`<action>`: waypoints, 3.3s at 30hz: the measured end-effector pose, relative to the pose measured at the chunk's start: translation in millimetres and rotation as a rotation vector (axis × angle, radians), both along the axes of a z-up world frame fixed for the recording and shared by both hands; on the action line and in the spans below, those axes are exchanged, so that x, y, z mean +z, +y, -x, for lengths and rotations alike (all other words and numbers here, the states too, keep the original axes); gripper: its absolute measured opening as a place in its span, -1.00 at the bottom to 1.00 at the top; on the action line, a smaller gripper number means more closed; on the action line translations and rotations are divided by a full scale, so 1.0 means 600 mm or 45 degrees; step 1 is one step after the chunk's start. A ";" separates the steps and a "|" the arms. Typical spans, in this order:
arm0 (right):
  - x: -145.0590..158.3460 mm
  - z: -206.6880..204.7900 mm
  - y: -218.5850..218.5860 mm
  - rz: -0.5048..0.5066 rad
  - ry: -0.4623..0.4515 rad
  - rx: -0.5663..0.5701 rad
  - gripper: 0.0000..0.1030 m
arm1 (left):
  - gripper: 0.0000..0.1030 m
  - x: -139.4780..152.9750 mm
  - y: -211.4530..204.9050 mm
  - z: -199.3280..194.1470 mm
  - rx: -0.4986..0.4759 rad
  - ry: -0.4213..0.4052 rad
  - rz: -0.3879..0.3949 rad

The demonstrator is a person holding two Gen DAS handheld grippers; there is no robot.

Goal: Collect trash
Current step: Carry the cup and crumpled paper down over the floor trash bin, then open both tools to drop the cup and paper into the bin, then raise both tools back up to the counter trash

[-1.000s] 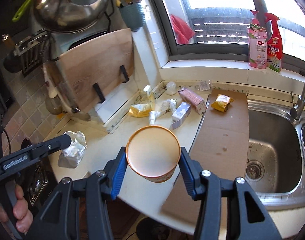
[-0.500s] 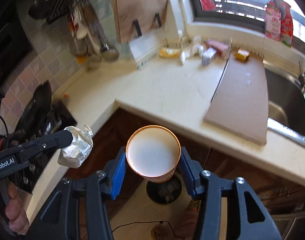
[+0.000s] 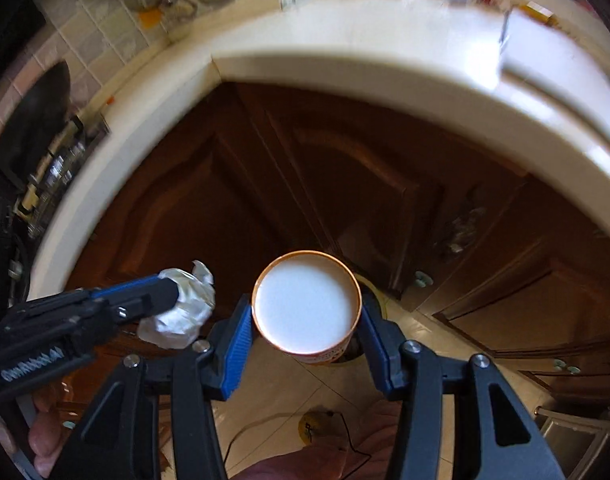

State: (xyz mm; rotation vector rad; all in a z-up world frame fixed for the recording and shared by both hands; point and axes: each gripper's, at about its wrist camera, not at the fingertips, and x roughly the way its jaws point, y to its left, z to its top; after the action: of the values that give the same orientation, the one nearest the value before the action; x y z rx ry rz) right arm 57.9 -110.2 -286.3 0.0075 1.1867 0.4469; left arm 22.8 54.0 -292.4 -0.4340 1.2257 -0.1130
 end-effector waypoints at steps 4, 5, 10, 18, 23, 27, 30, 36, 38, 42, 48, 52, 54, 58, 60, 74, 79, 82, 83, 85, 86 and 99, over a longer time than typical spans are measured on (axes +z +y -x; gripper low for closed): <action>-0.105 -0.017 0.016 0.026 0.087 0.042 -0.01 | -0.81 -0.122 0.017 -0.015 0.045 0.089 0.052; -0.132 -0.021 0.019 0.032 0.109 0.055 -0.01 | -0.80 -0.151 0.019 -0.020 0.047 0.107 0.061; -0.247 -0.042 0.029 0.070 0.178 0.084 0.01 | -0.77 -0.275 0.020 -0.048 -0.006 0.181 0.063; -0.364 -0.078 0.034 0.124 0.247 0.065 0.05 | -0.25 -0.389 0.018 -0.072 -0.076 0.261 0.011; -0.373 -0.092 0.033 0.106 0.281 0.065 0.05 | 0.29 -0.402 0.027 -0.076 -0.067 0.269 -0.026; -0.364 -0.091 0.038 0.117 0.270 0.106 0.07 | 0.43 -0.388 0.042 -0.066 -0.054 0.259 -0.046; -0.354 -0.092 0.048 0.117 0.272 0.132 0.15 | 0.46 -0.375 0.058 -0.053 -0.029 0.251 -0.048; -0.331 -0.090 0.066 0.141 0.268 0.168 0.18 | 0.46 -0.348 0.075 -0.031 0.032 0.256 -0.060; -0.318 -0.090 0.067 0.147 0.271 0.175 0.18 | 0.46 -0.333 0.080 -0.024 0.047 0.255 -0.061; -0.276 -0.090 0.064 0.176 0.273 0.155 0.18 | 0.46 -0.278 0.079 -0.014 0.058 0.232 -0.080; -0.184 -0.075 0.049 0.231 0.250 0.142 0.18 | 0.54 -0.160 0.054 -0.001 0.042 0.159 -0.121; -0.108 -0.052 0.031 0.305 0.213 0.109 0.18 | 0.55 -0.076 0.019 0.002 -0.020 0.090 -0.176; -0.071 -0.041 0.022 0.333 0.212 0.109 0.18 | 0.56 -0.036 0.007 0.003 -0.034 0.063 -0.175; 0.008 -0.023 0.010 0.402 0.161 0.123 0.18 | 0.57 0.047 -0.020 0.009 -0.095 -0.021 -0.218; 0.041 -0.020 0.007 0.419 0.147 0.095 0.18 | 0.62 0.080 -0.031 0.014 -0.116 -0.069 -0.241; 0.256 0.004 -0.058 0.252 -0.101 -0.238 0.18 | 0.69 0.293 -0.075 -0.005 -0.229 -0.344 -0.346; 0.330 0.010 -0.113 0.176 -0.230 -0.380 0.18 | 0.88 0.387 -0.107 -0.035 -0.268 -0.512 -0.369; 0.360 0.001 -0.140 0.116 -0.302 -0.447 0.18 | 0.94 0.436 -0.133 -0.057 -0.299 -0.619 -0.385; 0.376 -0.003 -0.152 0.108 -0.335 -0.473 0.18 | 0.95 0.446 -0.140 -0.064 -0.304 -0.638 -0.382; 0.394 -0.017 -0.171 0.076 -0.368 -0.501 0.18 | 0.97 0.469 -0.158 -0.081 -0.312 -0.668 -0.365; 0.405 -0.030 -0.183 0.059 -0.387 -0.517 0.18 | 0.98 0.480 -0.166 -0.093 -0.312 -0.679 -0.357; 0.470 -0.279 -0.258 -0.022 -0.359 -0.348 0.18 | 0.98 0.448 -0.195 -0.377 -0.135 -0.541 -0.347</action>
State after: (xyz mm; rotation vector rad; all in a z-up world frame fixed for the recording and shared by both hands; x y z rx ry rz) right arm 225.4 -265.1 -4.6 0.1167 0.8885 0.2087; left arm 249.2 -62.7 -23.8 -0.0978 0.8286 -0.1194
